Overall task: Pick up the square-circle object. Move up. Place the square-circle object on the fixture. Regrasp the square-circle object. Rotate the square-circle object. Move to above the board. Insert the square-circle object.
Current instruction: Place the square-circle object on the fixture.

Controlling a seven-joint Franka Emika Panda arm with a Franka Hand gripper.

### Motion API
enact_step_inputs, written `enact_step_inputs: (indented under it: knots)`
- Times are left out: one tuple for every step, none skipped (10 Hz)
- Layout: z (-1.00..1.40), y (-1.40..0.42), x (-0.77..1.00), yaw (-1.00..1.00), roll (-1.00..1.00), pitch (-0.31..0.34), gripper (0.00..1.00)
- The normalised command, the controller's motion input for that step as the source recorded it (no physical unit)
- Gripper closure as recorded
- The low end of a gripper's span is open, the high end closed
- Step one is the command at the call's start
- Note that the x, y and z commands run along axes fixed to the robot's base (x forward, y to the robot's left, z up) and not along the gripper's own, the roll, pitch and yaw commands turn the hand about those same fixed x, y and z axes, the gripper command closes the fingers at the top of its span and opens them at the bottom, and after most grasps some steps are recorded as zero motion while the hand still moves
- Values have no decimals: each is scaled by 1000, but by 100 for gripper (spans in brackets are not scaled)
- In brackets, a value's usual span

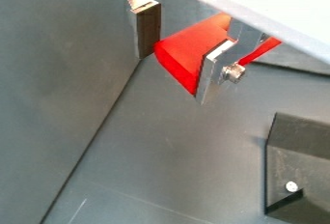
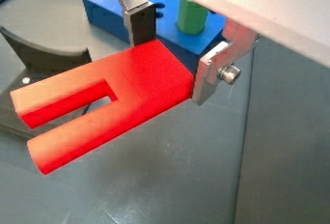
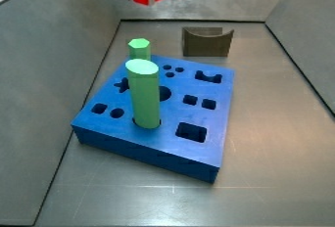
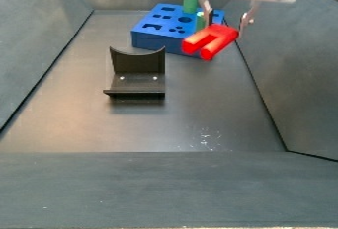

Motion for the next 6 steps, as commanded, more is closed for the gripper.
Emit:
enact_step_inputs:
  knots:
    - [771,0,-27,-25,-151,20,100]
    - [578,-5,-17,-25,-150,28,100]
    - [499,-4,-13,-26,-145,31,100]
    - [337,-8,-8,-25,-145,38,100]
    - [173,-3,-6,-27,-146,39,100]
    - [79,-459,1000,1000,-152,-249,100]
